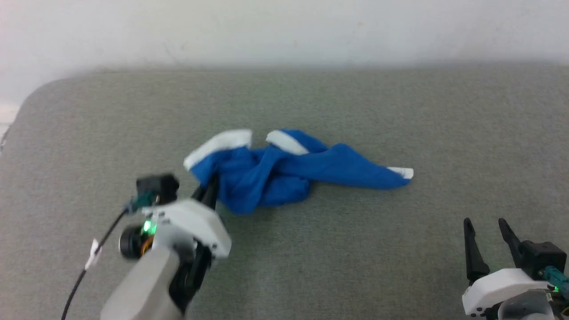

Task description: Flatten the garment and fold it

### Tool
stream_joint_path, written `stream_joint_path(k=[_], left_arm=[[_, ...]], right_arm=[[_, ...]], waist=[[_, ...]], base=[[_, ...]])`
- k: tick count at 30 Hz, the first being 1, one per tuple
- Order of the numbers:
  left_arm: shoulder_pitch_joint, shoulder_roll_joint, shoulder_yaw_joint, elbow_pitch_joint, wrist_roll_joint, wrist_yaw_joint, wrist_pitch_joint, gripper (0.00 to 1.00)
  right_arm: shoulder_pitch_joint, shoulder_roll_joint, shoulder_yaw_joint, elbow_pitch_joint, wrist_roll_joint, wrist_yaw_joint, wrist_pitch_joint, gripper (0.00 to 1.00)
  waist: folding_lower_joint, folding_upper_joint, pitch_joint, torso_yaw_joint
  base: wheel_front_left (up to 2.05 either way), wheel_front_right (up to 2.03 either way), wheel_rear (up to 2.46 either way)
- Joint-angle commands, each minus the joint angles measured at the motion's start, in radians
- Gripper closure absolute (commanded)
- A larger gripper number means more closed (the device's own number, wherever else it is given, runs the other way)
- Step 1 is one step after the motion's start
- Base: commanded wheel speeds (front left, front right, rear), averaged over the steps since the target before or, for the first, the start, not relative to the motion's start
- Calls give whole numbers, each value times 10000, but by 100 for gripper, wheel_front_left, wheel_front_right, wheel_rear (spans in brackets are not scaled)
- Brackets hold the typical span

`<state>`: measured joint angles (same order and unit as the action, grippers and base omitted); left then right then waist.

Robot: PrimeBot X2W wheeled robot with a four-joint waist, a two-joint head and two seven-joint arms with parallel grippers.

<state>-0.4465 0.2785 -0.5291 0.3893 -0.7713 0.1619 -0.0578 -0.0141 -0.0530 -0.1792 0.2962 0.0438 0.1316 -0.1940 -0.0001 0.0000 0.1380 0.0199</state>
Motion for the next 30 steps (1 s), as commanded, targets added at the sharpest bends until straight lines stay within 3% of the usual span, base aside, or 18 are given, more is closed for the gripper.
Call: stream_joint_path(k=[1, 6, 7, 8, 9, 14, 19, 22, 24, 27, 30], left_arm=[[652, 70, 119, 50, -265, 87, -108, 100], [1897, 128, -201, 459, -399, 139, 82, 100], [2058, 101, -351, 546, -392, 125, 229, 82], [2179, 76, -483, 609, -365, 125, 334, 17], [2254, 49, -577, 656, -310, 163, 355, 0], [2401, -23, -686, 565, -152, 263, 45, 0], [2302, 395, -506, -259, 288, 398, -794, 0], [2251, 982, -915, -973, 1104, 245, -1161, 0], [2280, 1233, -891, -1345, 1558, 477, -1534, 0], [2481, 1403, -692, -1739, 2154, 729, -1938, 0], [2791, 1242, -237, -2225, 2618, 715, -2027, 0]], right_arm=[[83, 28, 38, -86, -16, -9, 31, 0], [143, 28, 84, -121, -30, -9, 131, 0], [156, 28, 78, -118, -32, -9, 145, 0], [171, 28, 70, -117, -29, -9, 160, 0], [192, 28, 56, -110, -26, -9, 172, 0], [336, 28, 40, -95, 31, -9, 166, 0], [504, 28, 153, -255, 107, -9, 148, 0], [522, 28, 188, -450, 147, -9, 171, 0], [490, 28, 251, -618, 181, -9, 193, 0], [370, 28, 578, -870, 86, -9, 353, 0], [80, -64, 1227, -1100, 48, -9, 861, 0]], waist=[[1, 0, -310, 531], [1, 0, -444, 804], [1, 0, -489, 853], [1, 0, -529, 890], [1, 0, -594, 937], [1, 0, -957, 1155], [1, 0, -1255, 1406], [1, 0, -1346, 1541], [1, 0, -1364, 1642], [1, 0, -1355, 1784], [1, 0, -1277, 1967]], base=[[0, 0, 0], [0, 0, 0], [0, 0, 0], [0, 0, 0], [0, 0, 0], [0, 0, 0], [0, 0, 0], [0, 0, 0], [0, 0, 0], [0, 0, 0], [0, 0, 0]])
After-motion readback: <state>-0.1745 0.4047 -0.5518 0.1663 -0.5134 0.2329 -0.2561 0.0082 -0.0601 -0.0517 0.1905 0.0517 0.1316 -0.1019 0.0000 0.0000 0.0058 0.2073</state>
